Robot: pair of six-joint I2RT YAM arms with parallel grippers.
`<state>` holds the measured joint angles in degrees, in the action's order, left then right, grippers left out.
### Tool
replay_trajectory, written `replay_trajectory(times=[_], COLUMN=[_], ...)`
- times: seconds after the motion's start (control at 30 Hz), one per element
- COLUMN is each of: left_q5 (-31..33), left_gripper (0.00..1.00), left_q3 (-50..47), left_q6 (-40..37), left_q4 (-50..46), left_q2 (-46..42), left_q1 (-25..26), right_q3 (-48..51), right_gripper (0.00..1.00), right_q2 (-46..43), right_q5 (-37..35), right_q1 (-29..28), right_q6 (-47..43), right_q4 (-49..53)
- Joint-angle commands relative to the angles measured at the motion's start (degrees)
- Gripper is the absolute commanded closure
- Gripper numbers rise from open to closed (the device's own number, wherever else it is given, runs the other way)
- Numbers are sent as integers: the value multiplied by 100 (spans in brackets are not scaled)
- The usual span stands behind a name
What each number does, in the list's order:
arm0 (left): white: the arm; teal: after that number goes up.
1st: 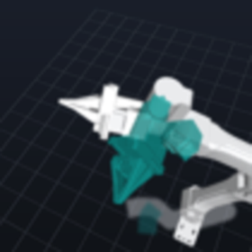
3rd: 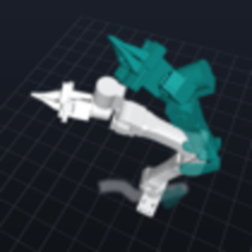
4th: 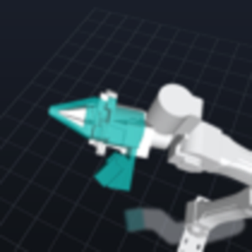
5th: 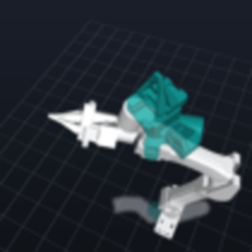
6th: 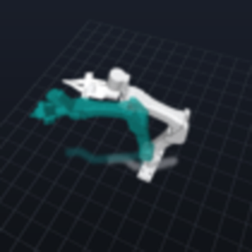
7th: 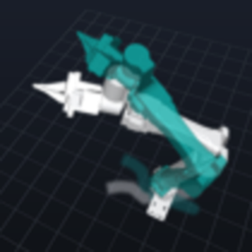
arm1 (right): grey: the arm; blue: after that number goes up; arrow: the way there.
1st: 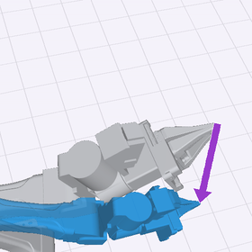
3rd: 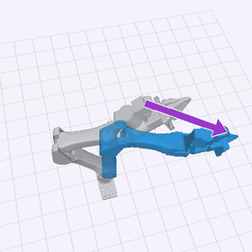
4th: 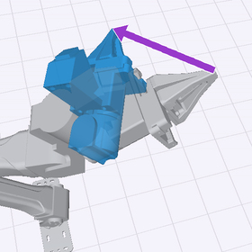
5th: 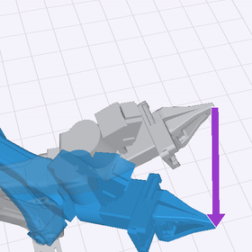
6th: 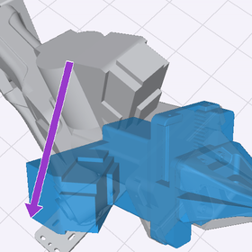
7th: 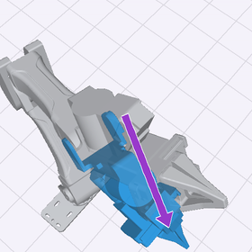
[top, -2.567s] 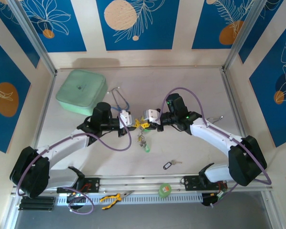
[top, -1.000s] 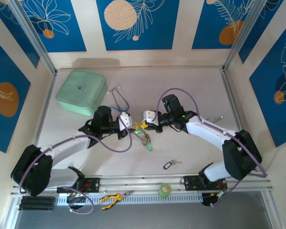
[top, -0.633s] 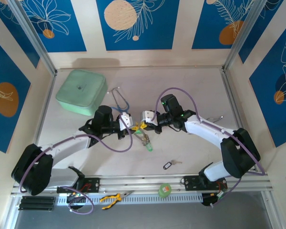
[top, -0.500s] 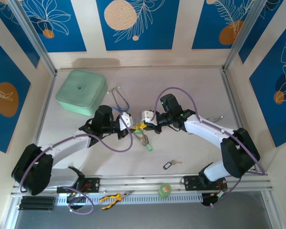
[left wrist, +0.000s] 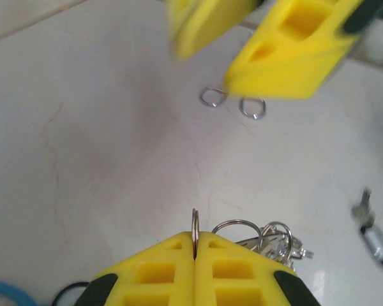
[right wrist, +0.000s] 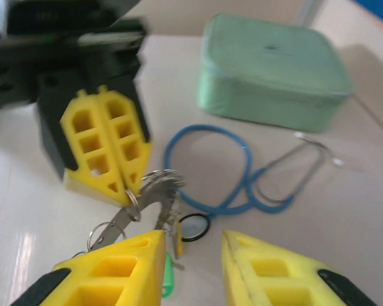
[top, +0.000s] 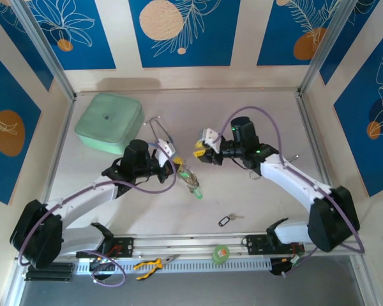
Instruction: Put the keys on the keyring
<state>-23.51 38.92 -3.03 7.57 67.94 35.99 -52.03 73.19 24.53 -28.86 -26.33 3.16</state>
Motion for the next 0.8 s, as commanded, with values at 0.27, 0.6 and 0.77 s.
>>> replay_trajectory(times=[0.27, 0.6, 0.77], left_q5=[1618, 87, -376], left_gripper=[100, 100, 100], left_q3=[2918, 4505, 4251], left_q6=[4852, 6607, 7209], left_q4=[-4742, -6191, -6072], left_q2=[618, 2026, 2026], left_q1=[84, -11, -6], right_q3=[417, 1891, 2005], right_gripper=[75, 78, 80], right_q2=[-802, 70, 355], right_q5=[-1332, -1836, -2091], right_q1=[-1781, -1906, -1922], right_q6=[2400, 1413, 1130], right_q4=[-52, -3368, -3928])
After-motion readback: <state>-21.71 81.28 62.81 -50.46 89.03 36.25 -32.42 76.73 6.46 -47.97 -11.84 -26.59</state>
